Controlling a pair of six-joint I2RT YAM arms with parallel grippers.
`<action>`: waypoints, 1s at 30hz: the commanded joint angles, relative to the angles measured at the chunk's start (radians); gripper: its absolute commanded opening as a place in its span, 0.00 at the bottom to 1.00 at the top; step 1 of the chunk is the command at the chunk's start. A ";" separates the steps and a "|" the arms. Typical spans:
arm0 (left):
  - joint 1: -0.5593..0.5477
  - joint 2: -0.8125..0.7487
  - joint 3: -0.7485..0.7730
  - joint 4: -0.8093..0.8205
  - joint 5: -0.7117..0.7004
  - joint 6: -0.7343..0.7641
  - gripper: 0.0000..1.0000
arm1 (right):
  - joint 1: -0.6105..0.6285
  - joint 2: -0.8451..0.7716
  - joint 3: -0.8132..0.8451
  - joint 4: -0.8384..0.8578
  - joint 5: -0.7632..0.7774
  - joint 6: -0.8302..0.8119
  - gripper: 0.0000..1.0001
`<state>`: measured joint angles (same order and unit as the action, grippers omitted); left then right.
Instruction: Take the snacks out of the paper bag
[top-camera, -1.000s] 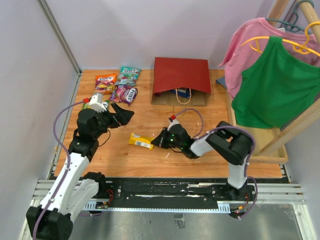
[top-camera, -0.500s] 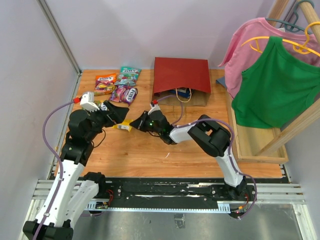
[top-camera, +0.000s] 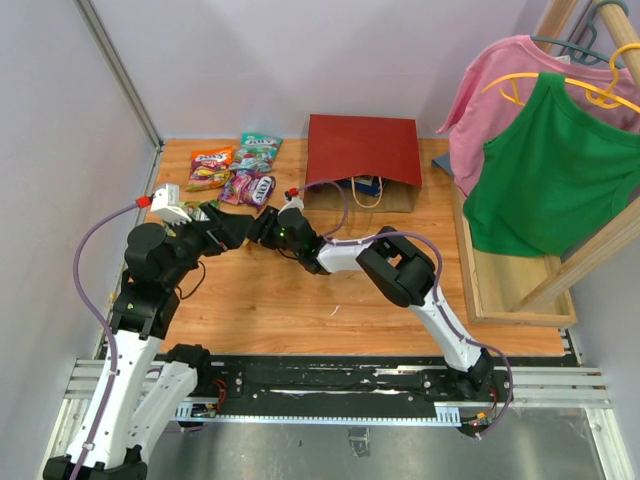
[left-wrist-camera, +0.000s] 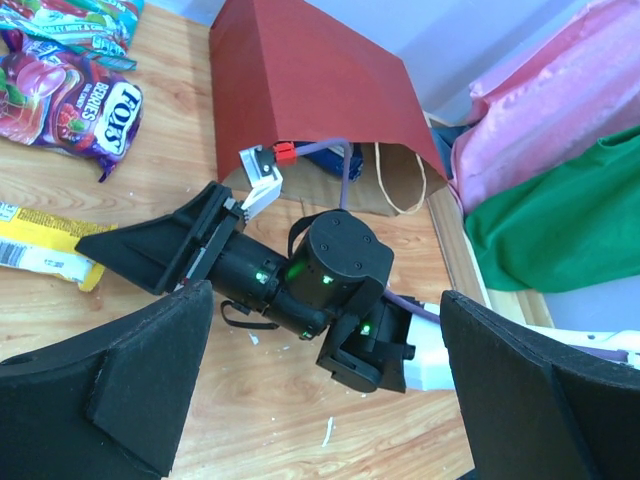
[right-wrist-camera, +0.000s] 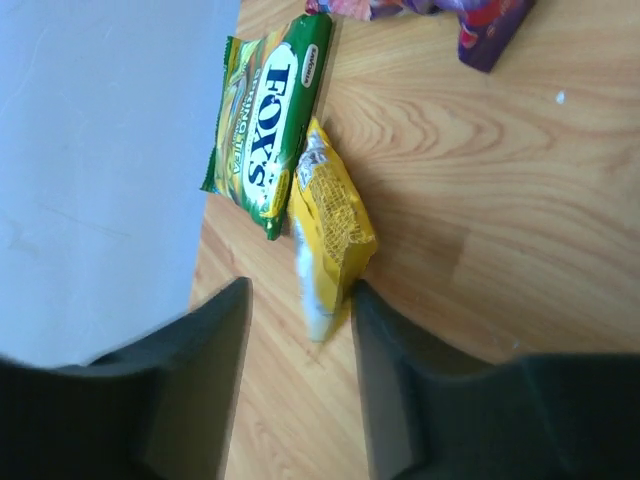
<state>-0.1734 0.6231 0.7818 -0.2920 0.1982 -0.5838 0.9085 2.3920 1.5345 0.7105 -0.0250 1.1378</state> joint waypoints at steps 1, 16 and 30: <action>0.000 -0.008 0.032 -0.016 0.022 0.012 1.00 | -0.007 -0.034 0.008 -0.017 -0.021 -0.053 0.66; 0.000 0.037 -0.065 0.042 0.066 0.037 0.99 | 0.215 -0.779 -0.913 0.167 0.099 -0.267 0.99; -0.181 0.268 -0.165 0.257 0.021 0.023 1.00 | 0.241 -1.450 -1.365 -0.142 0.535 -0.258 0.98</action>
<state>-0.2573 0.8108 0.5777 -0.1429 0.2878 -0.5873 1.1492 1.1046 0.1665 0.7475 0.3122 0.9184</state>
